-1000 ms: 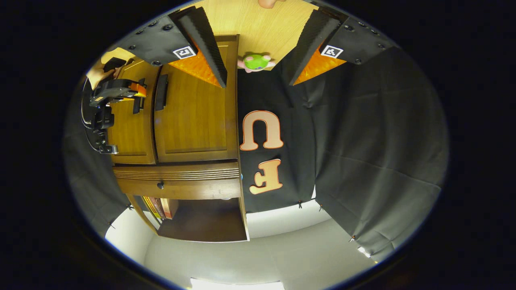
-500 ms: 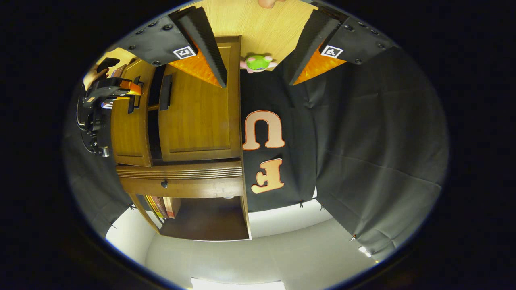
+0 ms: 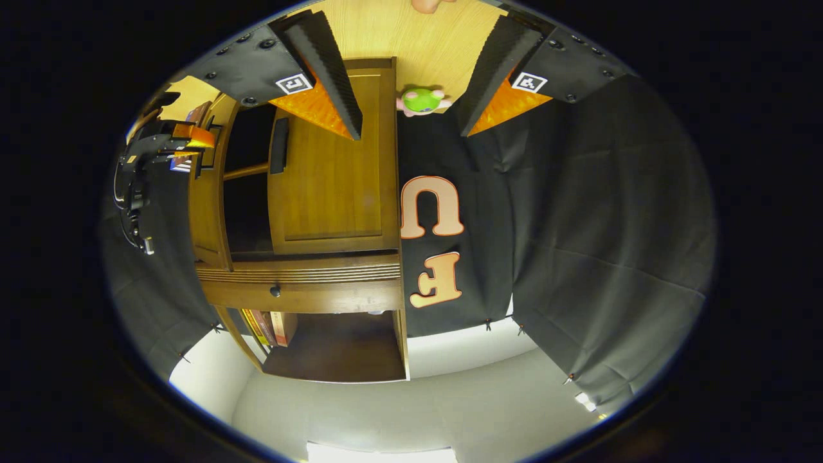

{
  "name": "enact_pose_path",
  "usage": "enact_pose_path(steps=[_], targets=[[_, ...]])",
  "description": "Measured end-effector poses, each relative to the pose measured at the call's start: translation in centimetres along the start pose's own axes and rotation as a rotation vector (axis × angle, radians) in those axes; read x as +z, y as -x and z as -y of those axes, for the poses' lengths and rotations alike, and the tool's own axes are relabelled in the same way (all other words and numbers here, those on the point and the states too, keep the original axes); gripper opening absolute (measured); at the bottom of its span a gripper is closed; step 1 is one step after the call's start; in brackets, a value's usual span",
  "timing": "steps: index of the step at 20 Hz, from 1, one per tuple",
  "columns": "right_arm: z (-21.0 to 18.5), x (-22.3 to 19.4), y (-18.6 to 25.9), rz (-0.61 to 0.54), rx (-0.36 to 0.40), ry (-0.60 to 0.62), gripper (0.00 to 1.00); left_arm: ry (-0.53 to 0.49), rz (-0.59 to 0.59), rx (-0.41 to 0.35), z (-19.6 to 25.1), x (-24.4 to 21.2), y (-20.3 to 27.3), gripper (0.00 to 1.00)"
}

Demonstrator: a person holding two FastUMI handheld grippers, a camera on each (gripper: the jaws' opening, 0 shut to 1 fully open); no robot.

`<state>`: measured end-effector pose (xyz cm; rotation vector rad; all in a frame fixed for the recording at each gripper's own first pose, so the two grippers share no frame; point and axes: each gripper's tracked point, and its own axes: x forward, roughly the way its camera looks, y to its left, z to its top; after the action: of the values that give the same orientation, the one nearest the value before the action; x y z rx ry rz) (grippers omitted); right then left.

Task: Open the right door of the double-door shoe cabinet with the right hand, and open the left door with the left hand.

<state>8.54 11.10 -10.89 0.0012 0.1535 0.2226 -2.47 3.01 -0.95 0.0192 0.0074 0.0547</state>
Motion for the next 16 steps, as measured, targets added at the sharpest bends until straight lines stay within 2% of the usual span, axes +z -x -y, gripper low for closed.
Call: enact_pose_path(steps=[2,3,4,5,6,7,8,10,11,12,13,16], targets=[[0.5,0.3,1.1,0.005,-0.003,-0.011,0.31,0.002,-0.001,-0.008,0.4,0.0,0.2,0.96],[0.9,0.2,1.9,0.008,-0.004,-0.014,0.4,0.004,-0.002,-0.011,0.5,0.0,0.2,0.96],[1.3,0.2,2.6,0.009,-0.006,-0.014,0.38,0.006,-0.003,-0.015,0.7,0.0,0.2,0.96],[1.7,0.4,3.2,0.012,-0.009,-0.015,0.29,0.008,-0.003,-0.017,0.8,0.0,0.2,0.96],[2.0,0.3,3.7,0.012,-0.013,-0.015,0.29,0.01,-0.004,-0.019,1.0,0.0,0.3,0.96],[2.4,0.3,4.2,0.012,-0.019,-0.013,0.38,0.014,-0.004,-0.021,1.2,-0.1,0.3,0.96],[2.9,0.3,4.7,0.011,-0.026,-0.01,0.29,0.017,-0.005,-0.025,1.4,0.0,0.3,0.96],[3.5,0.3,5.8,0.01,-0.04,-0.003,0.29,0.02,-0.007,-0.035,1.9,0.0,0.5,0.97],[3.9,0.4,6.2,0.01,-0.048,0.001,0.36,0.02,-0.008,-0.039,2.2,-0.1,0.5,0.96],[4.4,0.4,6.6,0.01,-0.057,0.004,0.36,0.019,-0.008,-0.043,2.4,0.0,0.6,0.96],[4.9,0.3,7.1,0.01,-0.068,0.008,0.27,0.017,-0.009,-0.047,2.6,0.0,0.6,0.96],[6.3,0.4,8.5,0.008,-0.1,0.026,0.25,0.015,-0.003,-0.058,3.2,0.3,0.9,0.96]])
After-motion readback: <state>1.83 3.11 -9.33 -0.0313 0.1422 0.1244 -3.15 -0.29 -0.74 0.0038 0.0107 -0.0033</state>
